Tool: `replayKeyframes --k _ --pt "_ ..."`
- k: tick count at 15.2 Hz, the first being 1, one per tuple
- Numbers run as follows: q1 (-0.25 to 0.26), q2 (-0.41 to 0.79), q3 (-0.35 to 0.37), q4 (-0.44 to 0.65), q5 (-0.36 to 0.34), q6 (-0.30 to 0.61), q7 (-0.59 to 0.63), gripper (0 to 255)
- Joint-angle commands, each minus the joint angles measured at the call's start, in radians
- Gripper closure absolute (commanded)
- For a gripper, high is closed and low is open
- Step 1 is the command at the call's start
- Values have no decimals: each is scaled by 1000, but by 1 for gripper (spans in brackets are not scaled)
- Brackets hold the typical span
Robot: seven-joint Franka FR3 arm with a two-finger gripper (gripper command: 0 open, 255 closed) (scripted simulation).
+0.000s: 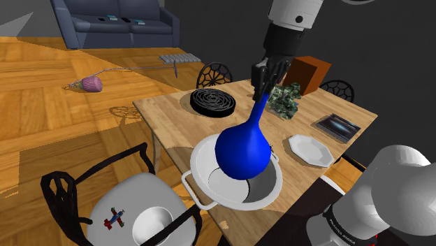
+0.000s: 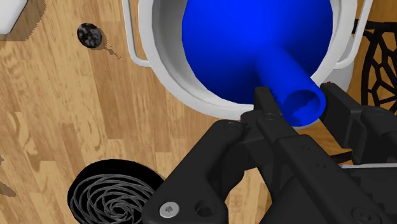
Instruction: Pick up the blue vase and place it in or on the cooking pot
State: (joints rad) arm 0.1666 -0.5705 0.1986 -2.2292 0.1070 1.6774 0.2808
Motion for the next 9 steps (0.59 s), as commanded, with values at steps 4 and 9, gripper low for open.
replayKeyframes --k 4,9 --pt "0 -1 0 0 0 1 0 255" --pt "0 -2 0 -1 0 2 0 0"
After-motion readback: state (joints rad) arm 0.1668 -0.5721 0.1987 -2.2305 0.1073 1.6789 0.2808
